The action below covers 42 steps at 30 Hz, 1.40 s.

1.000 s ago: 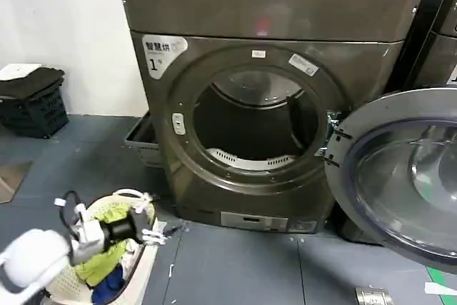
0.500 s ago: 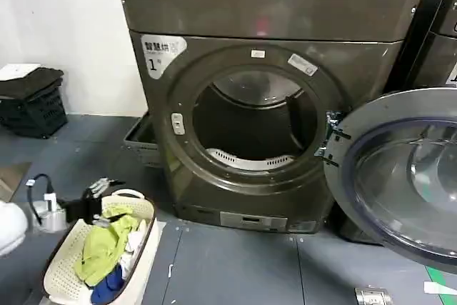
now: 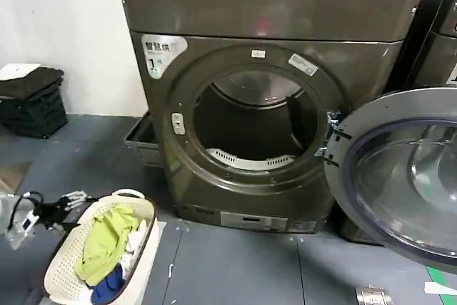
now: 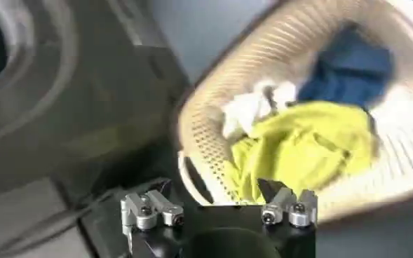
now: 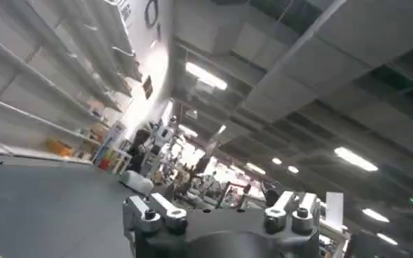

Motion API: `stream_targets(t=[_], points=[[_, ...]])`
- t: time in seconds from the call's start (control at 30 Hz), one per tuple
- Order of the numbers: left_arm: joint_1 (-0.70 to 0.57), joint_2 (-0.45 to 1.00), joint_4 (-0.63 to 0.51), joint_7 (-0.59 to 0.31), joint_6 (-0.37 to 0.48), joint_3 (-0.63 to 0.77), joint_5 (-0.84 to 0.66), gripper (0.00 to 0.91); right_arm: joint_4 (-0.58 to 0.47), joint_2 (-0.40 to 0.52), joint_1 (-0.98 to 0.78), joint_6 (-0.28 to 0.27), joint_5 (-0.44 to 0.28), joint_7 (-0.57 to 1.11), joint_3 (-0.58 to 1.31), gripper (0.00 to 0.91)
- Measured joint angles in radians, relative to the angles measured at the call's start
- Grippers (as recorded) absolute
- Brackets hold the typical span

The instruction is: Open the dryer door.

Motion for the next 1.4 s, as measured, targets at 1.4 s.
stream_targets(t=[1.4], points=[[-0.153, -0.068, 0.02, -0.038, -0.225, 0.116, 0.211, 0.907, 0.037, 0.057, -0.026, 0.046, 0.116, -0.092, 0.027, 0.907]])
